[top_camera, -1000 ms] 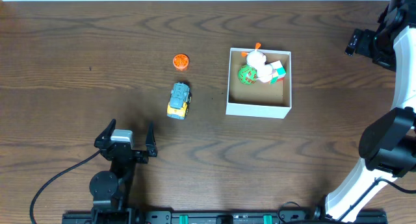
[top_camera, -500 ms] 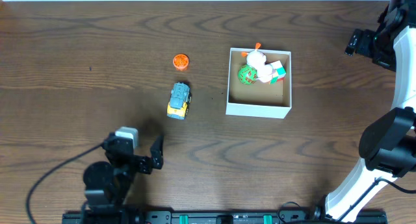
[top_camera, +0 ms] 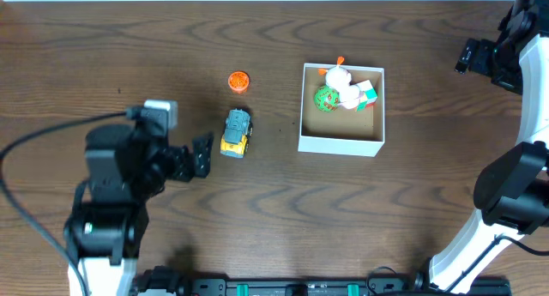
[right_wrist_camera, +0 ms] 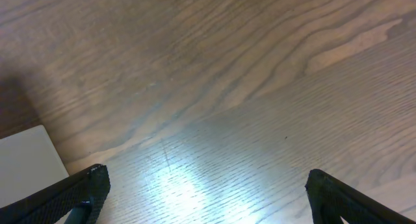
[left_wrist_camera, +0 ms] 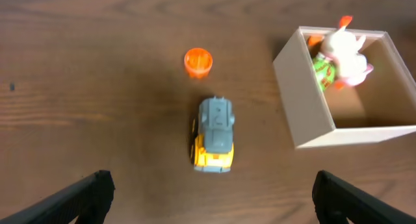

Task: Pack container
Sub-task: 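Move the left gripper forward toward the yellow toy truck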

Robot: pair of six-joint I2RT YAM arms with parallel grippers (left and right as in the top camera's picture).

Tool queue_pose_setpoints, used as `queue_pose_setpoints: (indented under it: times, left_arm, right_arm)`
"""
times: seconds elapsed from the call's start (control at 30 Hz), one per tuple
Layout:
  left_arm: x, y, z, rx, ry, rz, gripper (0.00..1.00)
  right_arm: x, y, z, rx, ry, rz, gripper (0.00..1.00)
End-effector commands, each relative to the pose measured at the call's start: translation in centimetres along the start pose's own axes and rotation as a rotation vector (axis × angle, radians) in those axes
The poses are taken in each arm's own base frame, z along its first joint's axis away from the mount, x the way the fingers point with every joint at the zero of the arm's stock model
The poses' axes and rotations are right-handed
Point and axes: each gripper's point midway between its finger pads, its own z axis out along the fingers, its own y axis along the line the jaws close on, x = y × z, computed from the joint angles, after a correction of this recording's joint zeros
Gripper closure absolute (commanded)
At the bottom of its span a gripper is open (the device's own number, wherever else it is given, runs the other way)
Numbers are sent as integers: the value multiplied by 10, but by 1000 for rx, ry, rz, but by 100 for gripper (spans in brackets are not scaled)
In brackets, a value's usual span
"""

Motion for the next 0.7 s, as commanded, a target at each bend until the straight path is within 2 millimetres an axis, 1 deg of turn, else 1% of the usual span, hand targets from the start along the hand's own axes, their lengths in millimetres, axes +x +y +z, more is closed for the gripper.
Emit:
queue_pose_setpoints:
  times: [0.0,0.03,0.1,0.17,0.27,0.33,0.43,0.53,0.67]
  left_arm:
    - [-14,16,6,-190,77,49,2]
    - [-14,16,11,-220,121,65,2]
    - [-13,9,22,-241,218,98,2]
    - [-13,0,40,-229,279,124,2]
    - [-11,-7,72,-205,315,135,2]
    - [0,-4,91,-209,370,137,2]
    - [14,1,112,-224,434,111,2]
    - [26,4,129,-243,472,56,2]
    - [36,3,148,-231,507,61,2]
  right_arm:
    - [1,-3,3,3,8,23,1]
    - [1,-3,3,3,8,23,1]
    - [1,-3,3,3,8,23,1]
    - [1,-3,3,3,8,23,1]
    - [1,-3,3,3,8,23,1]
    - [1,-3,3,3,8,23,1]
    - [1,-3,3,3,8,23,1]
    - [1,-3,3,3,8,23,1]
    - [1,-3,3,3,8,23,1]
